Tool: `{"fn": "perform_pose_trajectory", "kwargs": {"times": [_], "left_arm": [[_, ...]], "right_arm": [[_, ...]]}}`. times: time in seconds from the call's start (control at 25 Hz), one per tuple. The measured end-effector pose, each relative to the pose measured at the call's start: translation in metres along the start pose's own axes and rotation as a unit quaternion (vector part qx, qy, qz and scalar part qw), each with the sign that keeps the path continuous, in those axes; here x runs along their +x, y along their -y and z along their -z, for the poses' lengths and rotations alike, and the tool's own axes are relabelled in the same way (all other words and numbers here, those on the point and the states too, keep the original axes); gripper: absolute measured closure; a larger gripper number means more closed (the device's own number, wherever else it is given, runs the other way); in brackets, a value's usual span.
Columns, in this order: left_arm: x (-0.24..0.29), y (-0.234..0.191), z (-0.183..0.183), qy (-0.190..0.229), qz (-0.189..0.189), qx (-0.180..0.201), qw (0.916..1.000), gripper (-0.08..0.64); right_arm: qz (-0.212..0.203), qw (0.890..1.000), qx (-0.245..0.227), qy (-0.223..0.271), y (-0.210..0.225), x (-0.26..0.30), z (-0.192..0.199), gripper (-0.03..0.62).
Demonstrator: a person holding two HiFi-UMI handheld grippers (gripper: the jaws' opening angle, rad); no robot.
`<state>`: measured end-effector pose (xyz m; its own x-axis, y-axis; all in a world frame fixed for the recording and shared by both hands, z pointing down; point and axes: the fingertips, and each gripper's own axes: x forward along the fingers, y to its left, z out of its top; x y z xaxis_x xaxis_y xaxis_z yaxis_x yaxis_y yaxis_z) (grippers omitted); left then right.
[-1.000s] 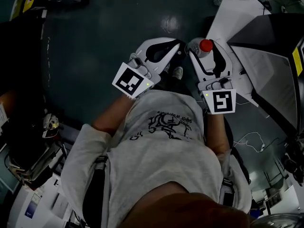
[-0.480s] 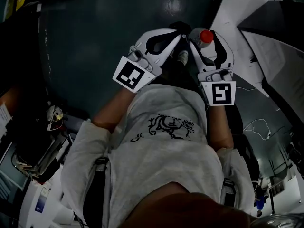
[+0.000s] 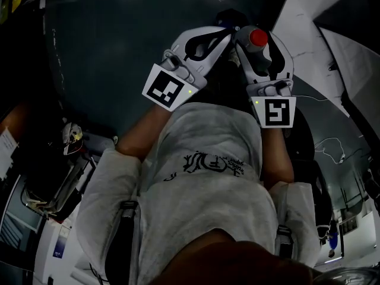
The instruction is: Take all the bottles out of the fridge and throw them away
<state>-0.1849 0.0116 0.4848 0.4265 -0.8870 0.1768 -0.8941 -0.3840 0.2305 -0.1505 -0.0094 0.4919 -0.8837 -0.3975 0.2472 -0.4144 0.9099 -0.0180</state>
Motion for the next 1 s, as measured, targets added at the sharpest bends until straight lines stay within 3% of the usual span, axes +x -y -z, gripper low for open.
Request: {"fn": "perform_pose_trajectory", "kwargs": {"times": [1.0], "left_arm": [[0.010, -0.047, 0.124, -0.028, -0.014, -0.017, 0.9994, 0.552]], "right_arm": [[0.034, 0.999, 0.025, -0.018, -0.011, 0.048, 0.125, 0.327]]}}
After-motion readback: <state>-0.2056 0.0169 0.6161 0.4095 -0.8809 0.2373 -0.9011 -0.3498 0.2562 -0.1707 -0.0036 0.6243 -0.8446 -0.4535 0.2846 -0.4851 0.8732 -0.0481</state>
